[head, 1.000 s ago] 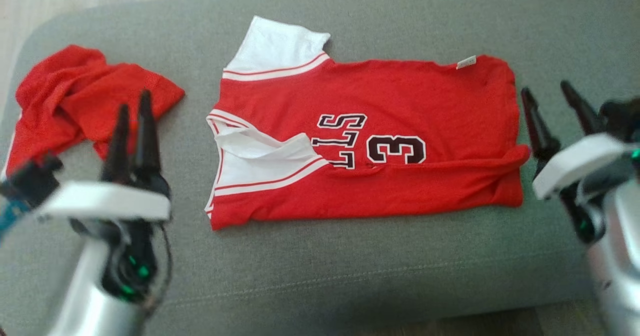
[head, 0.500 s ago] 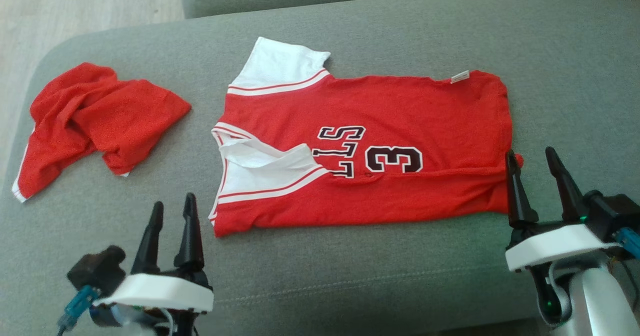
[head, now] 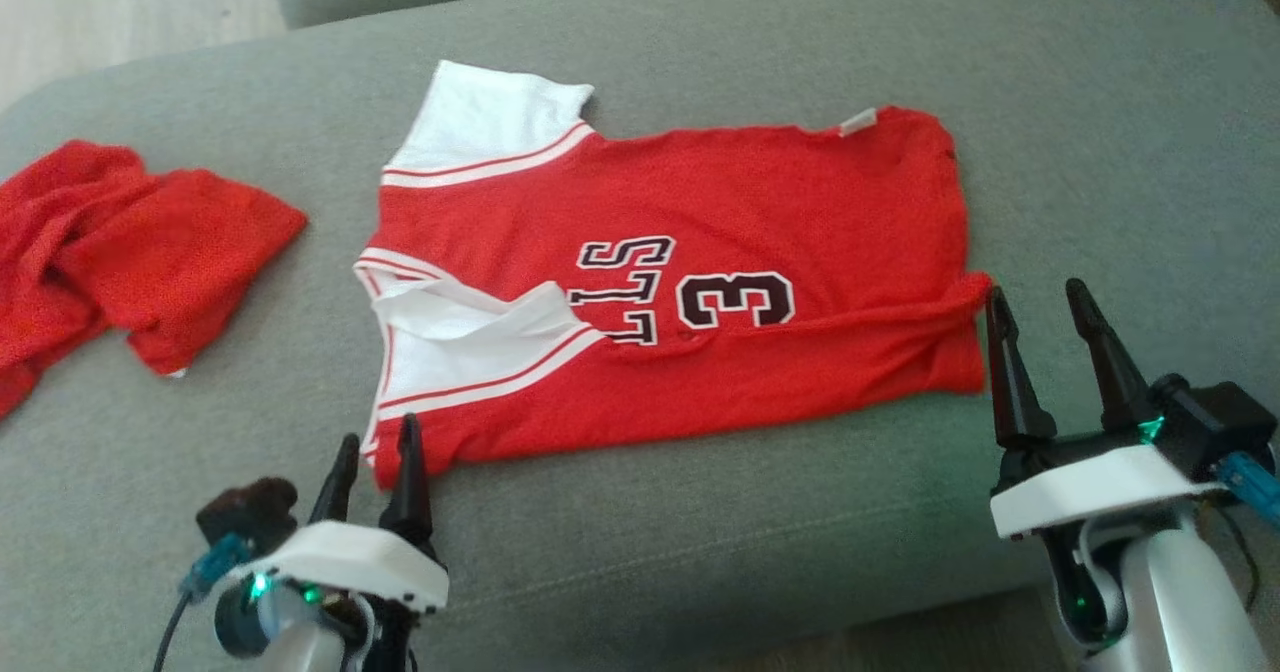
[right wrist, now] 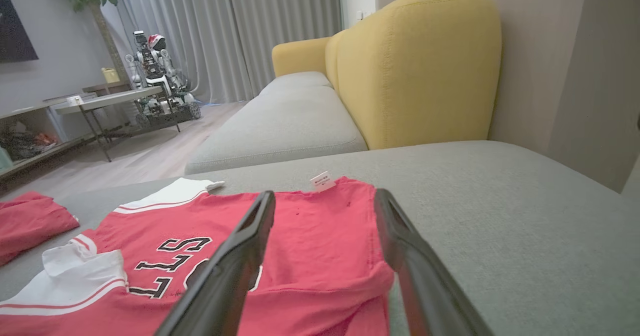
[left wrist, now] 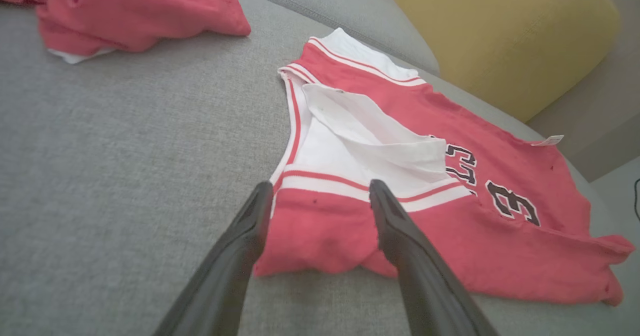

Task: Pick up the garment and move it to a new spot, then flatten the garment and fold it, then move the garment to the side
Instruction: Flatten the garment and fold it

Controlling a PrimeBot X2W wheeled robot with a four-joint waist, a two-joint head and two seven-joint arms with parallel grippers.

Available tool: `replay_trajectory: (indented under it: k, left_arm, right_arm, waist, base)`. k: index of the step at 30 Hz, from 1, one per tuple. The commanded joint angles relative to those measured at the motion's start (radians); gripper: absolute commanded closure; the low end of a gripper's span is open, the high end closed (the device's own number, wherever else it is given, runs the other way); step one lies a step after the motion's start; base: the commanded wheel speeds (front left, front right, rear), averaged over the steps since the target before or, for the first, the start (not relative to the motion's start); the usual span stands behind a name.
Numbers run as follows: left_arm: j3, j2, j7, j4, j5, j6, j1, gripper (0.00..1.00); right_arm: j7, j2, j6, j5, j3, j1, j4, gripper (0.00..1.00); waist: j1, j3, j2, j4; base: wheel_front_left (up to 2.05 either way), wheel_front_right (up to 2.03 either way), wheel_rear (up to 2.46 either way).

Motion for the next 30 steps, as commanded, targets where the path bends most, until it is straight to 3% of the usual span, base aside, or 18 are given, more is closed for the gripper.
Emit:
replay_trajectory:
  k: [1,7,16,17,18,26,30]
  left_arm:
    - [0.038,0.0,-0.006,0.005,0.016,0.005,-0.057,0.0]
    - [0.061,0.0,-0.006,0.132,0.092,0.05,-0.112,0.0]
    - [0.089,0.0,-0.006,0.216,0.11,0.045,-0.146,0.0]
    - [0.084,0.0,-0.006,0.225,0.104,0.036,-0.149,0.35]
    - [0.077,0.0,-0.006,0.234,0.1,0.027,-0.152,1.0]
    - [0.084,0.0,-0.006,0.149,0.062,-0.001,-0.157,1.0]
    - [0.094,0.0,-0.006,0.027,0.065,-0.011,-0.124,1.0]
  right_arm:
    - [-0.012,0.001,0.0,0.013,0.02,-0.019,-0.042,0.0]
    - [-0.014,0.001,0.0,0.024,0.019,-0.022,-0.054,0.0]
    - [-0.016,0.001,0.0,0.054,0.017,-0.027,-0.063,0.0]
    - [-0.016,0.001,0.0,0.054,0.017,-0.027,-0.059,0.0]
    - [-0.016,0.001,0.0,0.054,0.014,-0.026,-0.054,0.0]
    - [0.011,0.001,0.0,0.099,-0.017,-0.037,0.059,0.0]
    - [0.043,0.001,0.0,0.188,-0.049,-0.083,0.234,0.0]
  waist:
    - [0.0,0.017,-0.0001,-0.021]
    - [0.0,0.041,-0.0001,-0.05]
    - [0.0,0.063,-0.0001,-0.059]
    - [0.0,0.064,-0.0001,-0.058]
    - [0.0,0.064,-0.0001,-0.057]
    - [0.0,0.062,-0.0001,-0.024]
    - [0.0,0.065,-0.0001,0.005]
  base:
    - [0.0,0.0,0.0]
    - [0.0,0.0,0.0]
    - [0.0,0.0,0.0]
    - [0.0,0.0,0.0]
    - [0.0,0.0,0.0]
    - [0.0,0.0,0.0]
    - [0.0,0.0,0.0]
